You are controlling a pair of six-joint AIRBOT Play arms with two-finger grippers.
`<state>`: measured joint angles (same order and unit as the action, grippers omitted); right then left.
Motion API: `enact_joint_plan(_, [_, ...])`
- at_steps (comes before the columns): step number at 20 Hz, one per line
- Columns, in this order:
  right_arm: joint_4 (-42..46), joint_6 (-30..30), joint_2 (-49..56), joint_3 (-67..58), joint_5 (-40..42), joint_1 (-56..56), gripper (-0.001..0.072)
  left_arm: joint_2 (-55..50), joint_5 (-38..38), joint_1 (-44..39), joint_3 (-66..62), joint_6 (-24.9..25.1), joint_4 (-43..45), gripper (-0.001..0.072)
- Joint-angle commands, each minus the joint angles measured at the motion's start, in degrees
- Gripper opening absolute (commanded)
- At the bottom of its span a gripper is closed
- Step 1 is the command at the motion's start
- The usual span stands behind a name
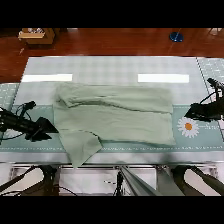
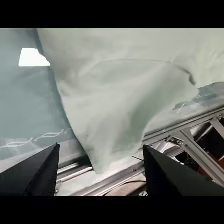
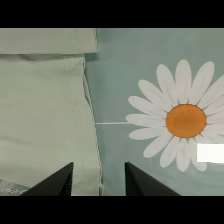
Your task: Fold the shirts.
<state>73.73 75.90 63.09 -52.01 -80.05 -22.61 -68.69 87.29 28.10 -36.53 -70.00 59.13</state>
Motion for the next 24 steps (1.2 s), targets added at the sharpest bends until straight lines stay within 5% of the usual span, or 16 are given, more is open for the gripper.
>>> enact_joint_plan(1, [-2.7, -0.2, -0.8, 0.8, 0.6, -0.2, 0.0426, 0.3, -5.8, -2.1, 5.3, 0.3, -0.3, 0.0602])
enact_joint_plan(6, [-2.9, -0.1, -0.8, 0.8, -0.5, -0.2, 0.0426, 0.1, -16.6, -11.5, 7.4, -0.8, -1.9, 0.0551])
enact_joint_plan(9, [-2.9, -0.1, -0.8, 0.8, -2.3, -0.2, 0.0426, 0.1, -19.9, -15.7, 7.4, -0.4, -1.7, 0.0036])
enact_joint_plan(17, [6.7, 1.3, -0.8, 1.9, -4.2, -1.2, 0.0442, 0.7, -13.1, -8.0, 7.3, 0.6, 4.3, 0.0022])
enact_joint_plan(20, [3.1, 0.0, -0.8, 7.8, -3.7, -6.2, 0.0445, 1.8, -12.7, -4.7, 7.3, 2.0, 4.3, 0.0022])
enact_joint_plan(22, [-0.6, -1.4, -0.8, 12.0, -2.3, -8.7, 0.0551, 1.8, -12.0, -4.6, 7.3, 2.8, 4.2, 0.0021])
enact_joint_plan(24, [-4.2, -3.0, -0.8, 15.8, -0.9, -9.4, 0.0555, 1.8, -12.0, -4.5, 7.3, 3.4, 2.6, 0.0021])
